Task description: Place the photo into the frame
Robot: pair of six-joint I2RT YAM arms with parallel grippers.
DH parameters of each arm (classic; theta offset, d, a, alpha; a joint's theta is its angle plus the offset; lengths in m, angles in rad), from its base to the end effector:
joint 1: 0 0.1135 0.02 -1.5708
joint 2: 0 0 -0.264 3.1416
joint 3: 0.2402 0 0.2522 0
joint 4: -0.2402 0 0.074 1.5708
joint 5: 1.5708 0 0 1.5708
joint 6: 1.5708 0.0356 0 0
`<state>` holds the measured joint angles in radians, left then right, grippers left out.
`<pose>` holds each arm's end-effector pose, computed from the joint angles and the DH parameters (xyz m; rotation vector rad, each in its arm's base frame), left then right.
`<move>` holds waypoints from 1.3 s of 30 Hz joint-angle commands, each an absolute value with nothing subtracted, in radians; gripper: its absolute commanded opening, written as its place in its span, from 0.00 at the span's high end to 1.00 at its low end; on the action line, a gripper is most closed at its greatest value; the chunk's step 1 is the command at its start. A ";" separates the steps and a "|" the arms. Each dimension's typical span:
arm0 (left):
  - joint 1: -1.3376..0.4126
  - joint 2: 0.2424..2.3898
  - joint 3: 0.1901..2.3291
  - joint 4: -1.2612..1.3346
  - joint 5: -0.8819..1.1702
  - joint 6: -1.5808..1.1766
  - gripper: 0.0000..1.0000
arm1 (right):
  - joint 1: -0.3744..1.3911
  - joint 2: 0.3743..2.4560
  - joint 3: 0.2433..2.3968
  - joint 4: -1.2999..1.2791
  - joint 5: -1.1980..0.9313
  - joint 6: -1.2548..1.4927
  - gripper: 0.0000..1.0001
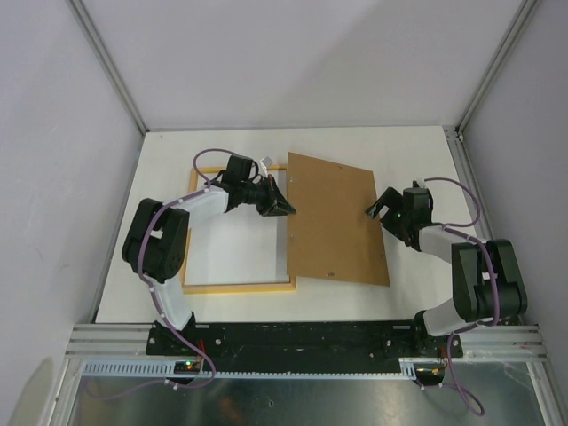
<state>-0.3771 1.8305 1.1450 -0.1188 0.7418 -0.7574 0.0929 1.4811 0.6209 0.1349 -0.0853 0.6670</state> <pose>0.3490 -0.1641 0.1878 -0.0888 2.5650 -1.3810 0.2820 0.0293 0.1573 0.6199 2.2587 0.4835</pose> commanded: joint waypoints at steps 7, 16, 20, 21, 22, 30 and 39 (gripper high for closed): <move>-0.409 1.829 1.201 -0.132 0.713 -0.702 0.74 | 0.126 1.571 0.582 0.303 -0.188 0.734 0.05; -0.436 1.856 1.250 -0.130 0.702 -0.730 0.61 | 0.155 1.578 0.581 0.309 -0.202 0.742 0.05; -0.444 1.862 1.266 -0.127 0.698 -0.740 0.62 | 0.163 1.576 0.581 0.310 -0.210 0.744 0.05; -0.446 1.862 1.271 -0.123 0.698 -0.743 0.62 | 0.164 1.577 0.582 0.312 -0.212 0.745 0.05; -0.448 1.860 1.274 -0.121 0.699 -0.746 0.62 | 0.165 1.579 0.583 0.314 -0.215 0.746 0.05; -0.456 1.840 1.290 -0.096 0.724 -0.786 0.70 | 0.169 1.587 0.583 0.333 -0.237 0.756 0.06; -0.423 1.800 1.277 -0.094 0.758 -0.773 1.00 | 0.145 1.508 0.584 0.325 -0.280 0.742 0.05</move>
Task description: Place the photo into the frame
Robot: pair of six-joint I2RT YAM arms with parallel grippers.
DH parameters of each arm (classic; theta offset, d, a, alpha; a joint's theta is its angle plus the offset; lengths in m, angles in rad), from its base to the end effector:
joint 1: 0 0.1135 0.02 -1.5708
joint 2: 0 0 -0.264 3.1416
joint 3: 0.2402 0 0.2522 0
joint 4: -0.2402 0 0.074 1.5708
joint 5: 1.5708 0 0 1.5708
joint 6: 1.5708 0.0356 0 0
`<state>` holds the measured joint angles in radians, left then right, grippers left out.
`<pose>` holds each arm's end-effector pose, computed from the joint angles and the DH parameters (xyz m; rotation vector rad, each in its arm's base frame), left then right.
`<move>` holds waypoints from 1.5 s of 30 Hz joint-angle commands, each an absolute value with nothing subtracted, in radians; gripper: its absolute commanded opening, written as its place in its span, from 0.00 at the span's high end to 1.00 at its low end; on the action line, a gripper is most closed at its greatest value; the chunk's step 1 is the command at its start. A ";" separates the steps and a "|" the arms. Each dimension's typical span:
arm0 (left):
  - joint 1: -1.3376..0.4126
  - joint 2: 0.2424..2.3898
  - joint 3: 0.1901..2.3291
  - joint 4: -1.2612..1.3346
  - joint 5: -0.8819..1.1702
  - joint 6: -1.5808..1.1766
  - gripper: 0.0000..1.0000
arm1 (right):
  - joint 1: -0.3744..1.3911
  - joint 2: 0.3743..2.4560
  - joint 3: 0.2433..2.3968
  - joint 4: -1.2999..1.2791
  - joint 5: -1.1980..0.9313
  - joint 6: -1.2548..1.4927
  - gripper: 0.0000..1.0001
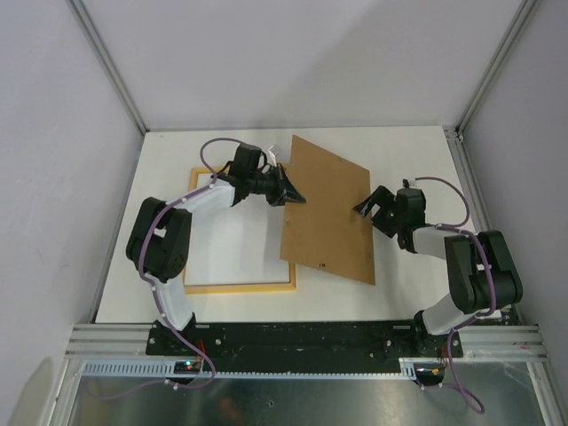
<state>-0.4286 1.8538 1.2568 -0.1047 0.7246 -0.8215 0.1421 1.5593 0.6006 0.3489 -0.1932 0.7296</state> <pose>0.3603 -0.1906 0.2139 -0.0558 2.5000 -1.4259 0.2922 0.0487 0.1491 0.5434 2.1893 0.6936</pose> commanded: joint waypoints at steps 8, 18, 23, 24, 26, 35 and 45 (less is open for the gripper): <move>-0.324 1.700 1.268 -0.095 0.870 -0.762 1.00 | 0.079 1.399 0.630 0.313 -0.405 0.706 0.04; -0.228 1.580 1.232 -0.094 0.978 -0.773 1.00 | 0.036 1.486 0.678 0.504 -0.656 0.756 0.03; -0.191 1.541 1.228 -0.085 1.024 -0.794 1.00 | 0.050 1.567 0.744 0.638 -0.753 0.831 0.03; -0.186 1.535 1.226 -0.081 1.031 -0.800 1.00 | 0.055 1.582 0.753 0.673 -0.770 0.855 0.03; -0.179 1.522 1.221 -0.072 1.041 -0.810 1.00 | 0.063 1.614 0.768 0.750 -0.803 0.908 0.03; -0.169 1.476 1.170 0.065 1.097 -0.913 1.00 | 0.089 1.737 0.807 1.195 -0.960 1.253 0.10; -0.163 1.443 1.092 0.219 1.140 -1.009 1.00 | 0.097 1.699 0.811 1.428 -1.025 1.477 0.28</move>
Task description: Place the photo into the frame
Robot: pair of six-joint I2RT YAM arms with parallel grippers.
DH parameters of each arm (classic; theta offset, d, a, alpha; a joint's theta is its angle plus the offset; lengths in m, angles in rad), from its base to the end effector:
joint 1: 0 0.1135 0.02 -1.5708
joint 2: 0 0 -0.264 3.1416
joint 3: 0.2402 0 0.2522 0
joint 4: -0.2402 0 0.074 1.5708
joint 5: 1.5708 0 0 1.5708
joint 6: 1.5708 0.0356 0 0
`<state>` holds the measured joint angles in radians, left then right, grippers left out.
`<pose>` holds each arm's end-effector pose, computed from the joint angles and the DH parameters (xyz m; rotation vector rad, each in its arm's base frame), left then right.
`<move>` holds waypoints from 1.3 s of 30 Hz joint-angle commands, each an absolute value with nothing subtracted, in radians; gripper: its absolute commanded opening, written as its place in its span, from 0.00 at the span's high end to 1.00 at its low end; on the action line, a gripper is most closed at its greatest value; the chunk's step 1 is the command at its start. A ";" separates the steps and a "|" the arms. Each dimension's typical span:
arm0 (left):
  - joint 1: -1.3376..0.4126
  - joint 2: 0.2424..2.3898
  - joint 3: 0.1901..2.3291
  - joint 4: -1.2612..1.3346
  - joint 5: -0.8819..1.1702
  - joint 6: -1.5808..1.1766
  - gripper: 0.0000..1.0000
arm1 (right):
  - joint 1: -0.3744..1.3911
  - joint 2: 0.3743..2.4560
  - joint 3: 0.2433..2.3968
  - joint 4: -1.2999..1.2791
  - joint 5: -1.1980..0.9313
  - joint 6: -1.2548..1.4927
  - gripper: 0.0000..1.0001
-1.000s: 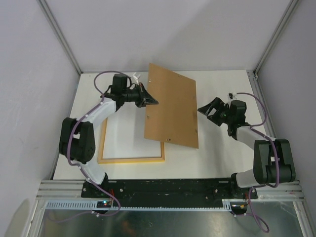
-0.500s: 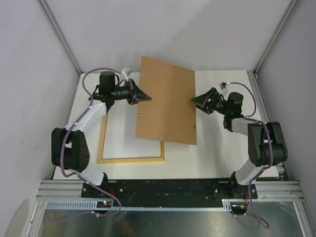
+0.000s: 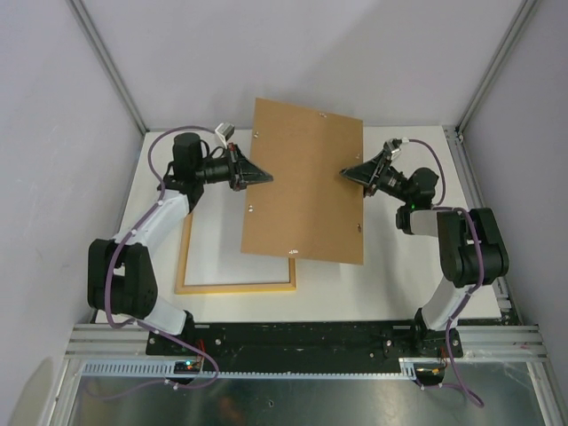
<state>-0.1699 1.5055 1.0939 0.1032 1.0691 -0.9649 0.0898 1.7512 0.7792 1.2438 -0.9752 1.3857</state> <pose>0.3280 -0.0879 0.3063 0.0230 2.1077 -1.7258 0.3415 0.0603 0.2299 0.0654 1.7032 1.7861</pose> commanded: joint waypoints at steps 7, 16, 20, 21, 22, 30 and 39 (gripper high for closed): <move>-0.163 1.439 1.073 0.219 1.143 -0.988 1.00 | 0.099 1.626 0.811 1.306 -1.048 1.419 0.47; -0.163 1.437 1.076 0.219 1.154 -0.973 1.00 | 0.095 1.546 0.803 1.207 -1.067 1.386 0.60; -0.163 1.440 1.078 0.219 1.155 -0.968 1.00 | 0.099 1.519 0.800 1.154 -1.072 1.361 0.66; -0.163 1.441 1.078 0.219 1.155 -0.967 1.00 | 0.099 1.514 0.799 1.139 -1.071 1.352 0.67; -0.163 1.441 1.077 0.219 1.155 -0.967 1.00 | 0.099 1.508 0.797 1.129 -1.070 1.345 0.69; -0.161 1.454 1.069 0.219 1.147 -0.962 1.00 | 0.095 1.490 0.796 1.134 -1.067 1.366 0.83; -0.152 1.471 1.054 0.186 1.046 -0.931 0.34 | 0.083 1.475 0.796 1.133 -1.047 1.426 1.00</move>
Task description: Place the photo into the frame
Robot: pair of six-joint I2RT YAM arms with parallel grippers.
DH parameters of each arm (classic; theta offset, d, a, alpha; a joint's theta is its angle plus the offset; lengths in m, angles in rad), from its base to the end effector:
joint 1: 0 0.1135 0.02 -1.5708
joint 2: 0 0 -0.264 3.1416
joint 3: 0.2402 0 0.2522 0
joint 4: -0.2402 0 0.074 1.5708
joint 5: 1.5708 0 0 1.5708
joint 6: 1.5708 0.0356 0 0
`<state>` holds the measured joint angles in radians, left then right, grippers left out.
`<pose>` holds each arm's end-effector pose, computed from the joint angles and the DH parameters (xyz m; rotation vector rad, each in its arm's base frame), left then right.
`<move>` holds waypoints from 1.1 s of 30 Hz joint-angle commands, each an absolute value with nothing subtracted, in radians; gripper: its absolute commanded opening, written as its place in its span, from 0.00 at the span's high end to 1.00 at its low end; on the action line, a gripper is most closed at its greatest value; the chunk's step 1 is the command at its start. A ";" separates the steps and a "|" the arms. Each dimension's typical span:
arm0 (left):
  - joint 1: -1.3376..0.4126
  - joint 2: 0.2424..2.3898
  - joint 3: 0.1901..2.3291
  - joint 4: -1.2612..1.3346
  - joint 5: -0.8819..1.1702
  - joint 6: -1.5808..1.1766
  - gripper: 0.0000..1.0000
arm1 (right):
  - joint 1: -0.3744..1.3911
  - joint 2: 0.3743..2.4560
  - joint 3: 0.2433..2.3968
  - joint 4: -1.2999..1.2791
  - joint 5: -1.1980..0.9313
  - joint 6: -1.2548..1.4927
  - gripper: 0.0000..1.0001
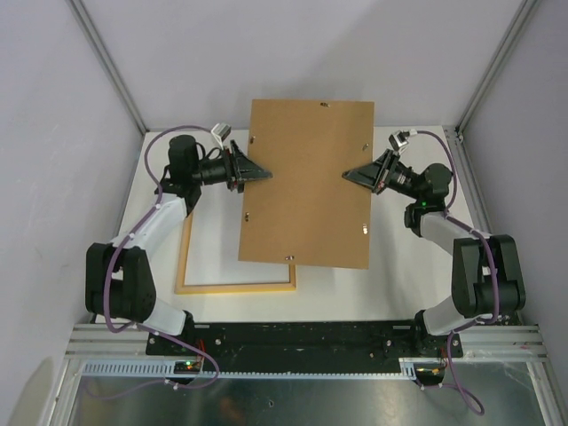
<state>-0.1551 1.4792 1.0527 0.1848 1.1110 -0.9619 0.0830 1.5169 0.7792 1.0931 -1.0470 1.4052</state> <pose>0.3220 -0.0826 0.3082 0.1009 2.0497 -1.7376 0.3098 0.0567 0.2887 -0.0531 1.6802 1.8090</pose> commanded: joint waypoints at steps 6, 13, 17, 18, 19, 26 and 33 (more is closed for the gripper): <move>-0.083 1.452 1.015 0.110 0.881 -0.903 0.19 | 0.057 1.442 0.796 0.997 -1.009 1.387 1.00; 0.078 1.422 1.007 -0.091 0.576 -0.799 0.18 | 0.031 1.423 0.795 0.852 -0.971 1.328 1.00; 0.168 1.425 1.021 -0.230 0.261 -0.731 0.26 | 0.034 1.420 0.796 0.796 -0.962 1.290 1.00; 0.187 1.434 1.023 -0.257 0.169 -0.708 0.30 | 0.036 1.417 0.796 0.780 -0.959 1.275 1.00; 0.200 1.443 1.026 -0.277 0.086 -0.692 0.36 | 0.039 1.415 0.796 0.761 -0.958 1.264 1.00; 0.284 1.534 1.005 -0.316 -0.169 -0.650 0.81 | 0.052 1.382 0.796 0.642 -0.939 1.173 1.00; 0.316 1.659 1.010 -0.327 -0.127 -0.687 1.00 | 0.063 1.362 0.796 0.582 -0.931 1.123 1.00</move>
